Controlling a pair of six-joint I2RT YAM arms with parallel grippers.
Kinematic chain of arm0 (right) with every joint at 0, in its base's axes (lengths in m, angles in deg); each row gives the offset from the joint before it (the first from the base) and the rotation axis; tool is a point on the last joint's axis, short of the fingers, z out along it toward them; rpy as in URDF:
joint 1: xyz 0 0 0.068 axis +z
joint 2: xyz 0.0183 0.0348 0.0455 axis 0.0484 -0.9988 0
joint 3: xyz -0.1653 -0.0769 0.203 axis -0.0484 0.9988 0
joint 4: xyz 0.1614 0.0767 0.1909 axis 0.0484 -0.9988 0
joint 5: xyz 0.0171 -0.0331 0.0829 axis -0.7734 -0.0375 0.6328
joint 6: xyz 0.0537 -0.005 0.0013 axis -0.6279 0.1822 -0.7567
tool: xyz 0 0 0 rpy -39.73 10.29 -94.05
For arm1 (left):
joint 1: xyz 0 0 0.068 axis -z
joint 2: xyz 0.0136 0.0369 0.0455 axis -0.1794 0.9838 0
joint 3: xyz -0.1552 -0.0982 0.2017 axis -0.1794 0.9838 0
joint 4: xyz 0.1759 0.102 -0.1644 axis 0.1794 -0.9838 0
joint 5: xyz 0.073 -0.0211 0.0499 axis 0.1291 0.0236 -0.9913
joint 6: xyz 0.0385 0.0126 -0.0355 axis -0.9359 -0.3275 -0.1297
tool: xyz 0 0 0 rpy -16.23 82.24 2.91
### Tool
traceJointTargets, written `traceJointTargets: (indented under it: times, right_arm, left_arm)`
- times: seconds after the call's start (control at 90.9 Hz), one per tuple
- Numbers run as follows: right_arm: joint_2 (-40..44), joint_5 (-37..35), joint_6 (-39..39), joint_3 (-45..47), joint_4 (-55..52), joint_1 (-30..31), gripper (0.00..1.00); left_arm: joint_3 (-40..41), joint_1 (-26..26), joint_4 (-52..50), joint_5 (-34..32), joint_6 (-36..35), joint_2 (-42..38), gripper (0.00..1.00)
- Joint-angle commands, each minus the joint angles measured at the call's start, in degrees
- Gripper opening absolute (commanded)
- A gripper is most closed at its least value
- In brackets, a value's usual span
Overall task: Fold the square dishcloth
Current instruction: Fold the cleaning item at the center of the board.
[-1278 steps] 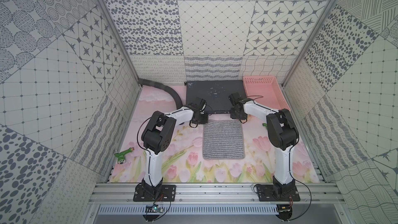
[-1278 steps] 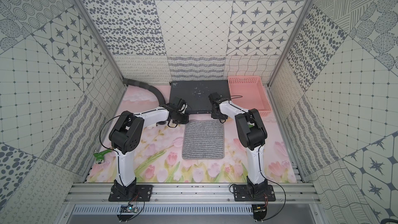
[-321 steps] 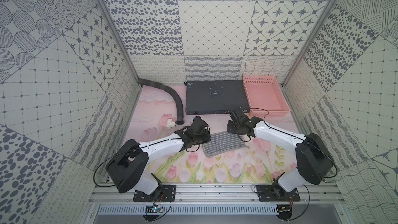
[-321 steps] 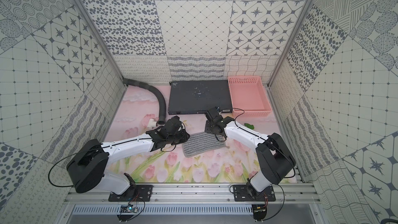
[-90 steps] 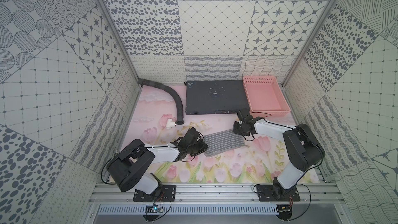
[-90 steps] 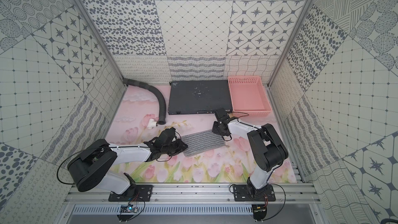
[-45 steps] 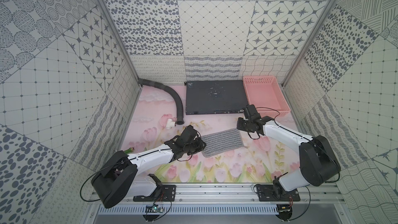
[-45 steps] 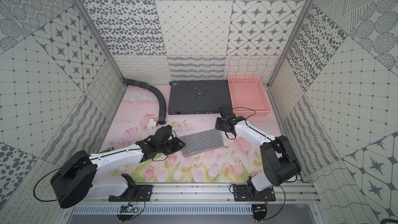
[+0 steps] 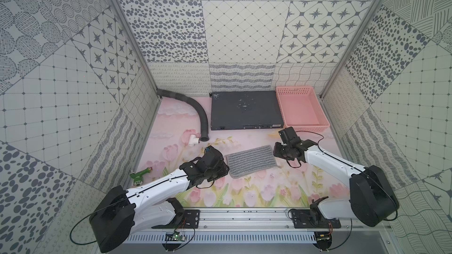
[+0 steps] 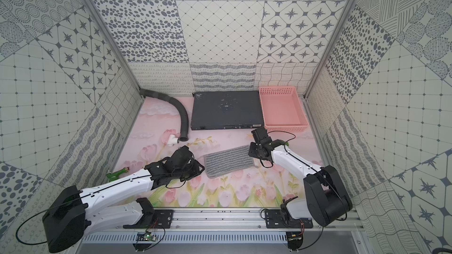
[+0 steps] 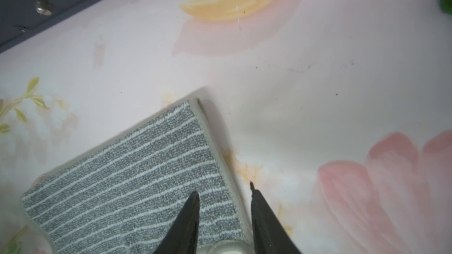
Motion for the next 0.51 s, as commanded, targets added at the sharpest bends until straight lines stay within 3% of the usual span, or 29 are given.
traceJointTargets:
  times: [0.0, 0.187, 0.495]
  right_arm:
    - [1.01, 0.71, -1.6, 1.58, -0.07, 1.2, 0.38]
    - [-0.03, 0.46, -2.5, 3.09, 0.02, 1.91, 0.38]
    - [-1.15, -0.28, -3.62, 4.35, 0.02, 3.25, 0.37]
  left_arm:
    - [-0.93, 1.72, -4.58, -4.01, 2.68, 3.08, 0.39]
    - [-2.21, 3.35, -1.93, -3.74, 2.96, 8.58, 0.46]
    - [-3.23, 4.01, 0.57, -3.76, 3.39, 14.97, 0.46]
